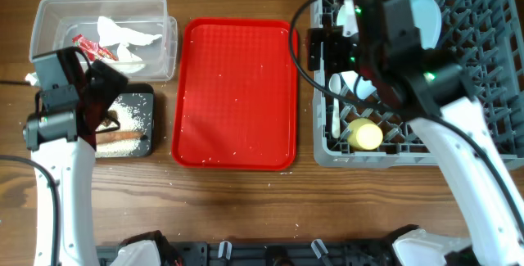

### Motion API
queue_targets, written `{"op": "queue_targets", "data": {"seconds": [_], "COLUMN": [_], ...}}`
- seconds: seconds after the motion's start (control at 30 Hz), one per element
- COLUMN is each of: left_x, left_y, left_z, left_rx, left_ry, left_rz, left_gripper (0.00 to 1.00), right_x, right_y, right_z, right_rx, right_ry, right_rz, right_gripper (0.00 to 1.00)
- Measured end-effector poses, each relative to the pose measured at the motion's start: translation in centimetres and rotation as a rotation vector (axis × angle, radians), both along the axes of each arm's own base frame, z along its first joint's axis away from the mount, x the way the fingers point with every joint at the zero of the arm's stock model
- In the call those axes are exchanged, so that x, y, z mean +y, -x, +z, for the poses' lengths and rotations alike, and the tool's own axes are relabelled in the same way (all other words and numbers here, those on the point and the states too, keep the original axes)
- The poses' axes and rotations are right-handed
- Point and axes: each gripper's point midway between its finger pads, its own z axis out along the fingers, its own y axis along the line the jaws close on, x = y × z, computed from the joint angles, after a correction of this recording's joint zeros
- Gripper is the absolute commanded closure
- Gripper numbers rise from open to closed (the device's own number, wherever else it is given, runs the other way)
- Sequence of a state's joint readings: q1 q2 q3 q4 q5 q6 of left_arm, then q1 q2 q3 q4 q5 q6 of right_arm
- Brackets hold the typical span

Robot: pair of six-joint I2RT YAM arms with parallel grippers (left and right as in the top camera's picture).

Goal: Sort waste into correct bins and load items into the dishwasher rack
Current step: 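Drop the root piece onto the black tray with the left gripper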

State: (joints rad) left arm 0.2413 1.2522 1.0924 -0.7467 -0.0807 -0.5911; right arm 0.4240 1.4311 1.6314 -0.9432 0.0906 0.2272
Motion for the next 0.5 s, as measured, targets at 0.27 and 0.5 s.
{"op": "queue_targets", "data": {"seconds": [0.27, 0.5], "left_x": [-5.0, -6.8], "left_y": [-2.7, -2.9], "left_z": [1.8, 1.8], "left_rx": [-0.082, -0.093], "left_ry": [-0.079, -0.048], "left_rz": [-0.318, -0.389], "left_gripper": [0.0, 0.0], "right_x": [-5.4, -8.5], "right_y": [4.2, 5.5], "right_z": [5.8, 5.4], "right_rx": [-0.166, -0.133], "right_ry": [0.055, 0.094], "right_rz": [-0.142, -0.263], "right_gripper": [0.0, 0.0]}}
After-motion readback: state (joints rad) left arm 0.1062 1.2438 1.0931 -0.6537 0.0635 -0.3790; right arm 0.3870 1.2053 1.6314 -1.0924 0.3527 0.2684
